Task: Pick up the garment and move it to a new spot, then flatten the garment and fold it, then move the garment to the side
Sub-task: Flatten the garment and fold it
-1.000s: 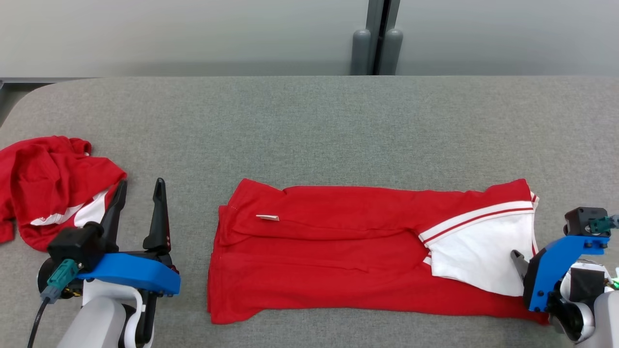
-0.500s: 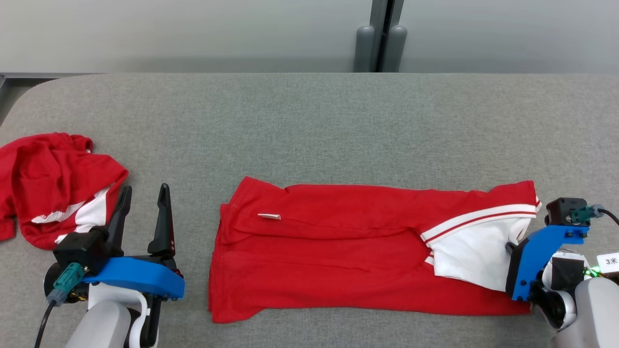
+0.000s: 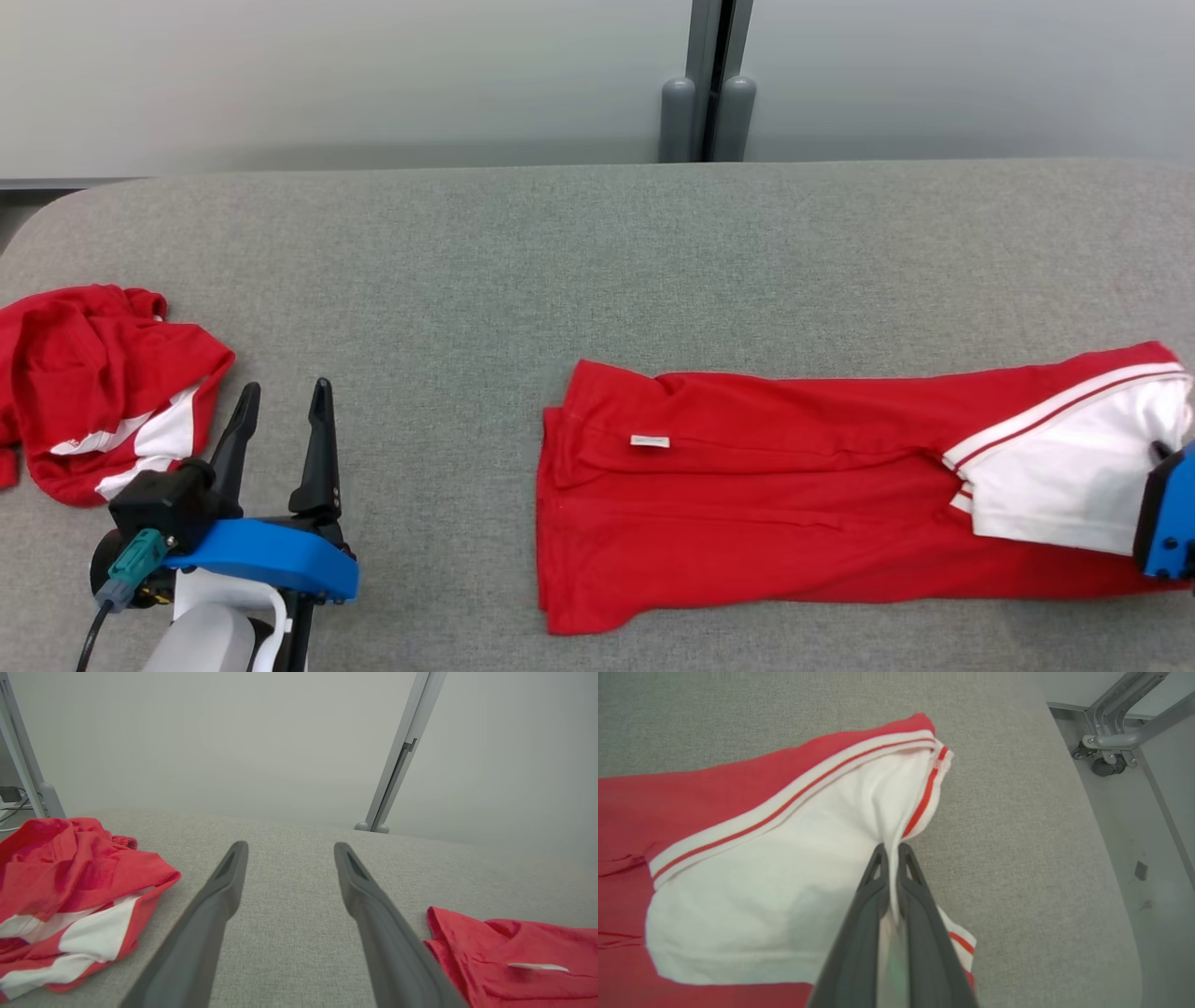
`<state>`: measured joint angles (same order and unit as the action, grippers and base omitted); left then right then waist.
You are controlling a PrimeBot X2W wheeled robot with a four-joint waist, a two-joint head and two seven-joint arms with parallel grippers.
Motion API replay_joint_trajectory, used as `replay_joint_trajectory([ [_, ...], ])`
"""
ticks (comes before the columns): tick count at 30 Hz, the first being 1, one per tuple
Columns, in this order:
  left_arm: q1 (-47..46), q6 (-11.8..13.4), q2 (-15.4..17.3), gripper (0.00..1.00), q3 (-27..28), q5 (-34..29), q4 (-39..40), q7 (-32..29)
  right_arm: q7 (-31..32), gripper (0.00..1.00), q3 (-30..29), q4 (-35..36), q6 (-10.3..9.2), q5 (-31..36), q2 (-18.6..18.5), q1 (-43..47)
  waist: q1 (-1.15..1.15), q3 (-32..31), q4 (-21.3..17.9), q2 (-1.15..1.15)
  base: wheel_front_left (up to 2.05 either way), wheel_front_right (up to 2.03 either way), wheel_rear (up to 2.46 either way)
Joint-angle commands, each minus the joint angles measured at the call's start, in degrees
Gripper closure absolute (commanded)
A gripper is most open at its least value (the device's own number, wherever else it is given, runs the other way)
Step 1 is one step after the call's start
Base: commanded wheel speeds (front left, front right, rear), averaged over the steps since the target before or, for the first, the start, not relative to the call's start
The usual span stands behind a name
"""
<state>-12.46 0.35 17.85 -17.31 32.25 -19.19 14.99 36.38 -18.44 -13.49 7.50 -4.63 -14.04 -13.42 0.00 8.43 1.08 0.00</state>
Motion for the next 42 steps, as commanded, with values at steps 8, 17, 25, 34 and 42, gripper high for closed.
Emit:
replay_joint_trajectory([
  [8,1.3,0.5,0.5,0.0,-0.4,0.1,0.8,-0.1,4.3,1.0,3.6,9.5,0.0,-0.1,2.1,2.1,0.0,-0.9,0.0,0.0,0.0,0.0,0.0],
  [17,1.8,1.0,1.0,0.0,-0.7,0.4,1.7,-0.6,4.6,1.0,24.4,12.6,0.01,-3.4,6.4,0.1,0.0,-1.5,0.3,0.0,0.0,0.0,0.0],
  [25,0.7,1.0,0.8,0.0,-1.1,0.3,2.0,-0.7,0.6,1.0,36.7,1.9,0.01,-6.0,11.1,-8.3,0.0,-0.6,1.6,0.0,0.0,0.0,0.0],
  [34,-0.8,0.2,0.7,0.0,-1.7,0.5,1.0,-0.8,-3.3,1.0,45.8,-10.1,0.01,-12.2,11.1,-16.3,0.0,0.3,4.0,0.0,0.0,0.0,0.0],
  [42,-1.1,-0.4,0.2,0.0,-1.5,0.7,-0.8,-0.3,-7.8,0.0,47.5,-14.8,0.01,-18.2,11.1,-19.2,0.0,0.5,4.6,0.0,0.0,0.0,0.0],
])
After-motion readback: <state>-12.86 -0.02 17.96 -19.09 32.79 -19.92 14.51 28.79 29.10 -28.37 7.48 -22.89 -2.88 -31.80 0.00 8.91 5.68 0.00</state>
